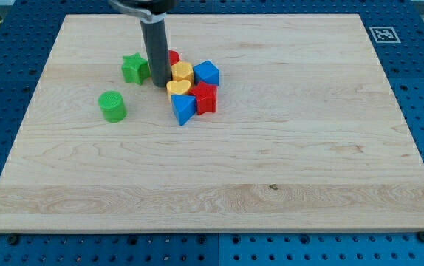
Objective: Move the green star left to the red circle
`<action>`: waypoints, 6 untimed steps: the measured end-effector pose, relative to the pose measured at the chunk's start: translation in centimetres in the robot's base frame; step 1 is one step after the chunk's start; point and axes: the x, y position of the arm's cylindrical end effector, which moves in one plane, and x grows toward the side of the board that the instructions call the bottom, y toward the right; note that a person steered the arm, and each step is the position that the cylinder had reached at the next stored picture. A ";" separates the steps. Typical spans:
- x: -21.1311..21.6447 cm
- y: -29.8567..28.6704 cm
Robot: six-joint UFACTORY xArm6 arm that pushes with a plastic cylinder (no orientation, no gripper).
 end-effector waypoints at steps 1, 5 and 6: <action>-0.3 -0.5; -0.6 -7.3; -2.6 -7.3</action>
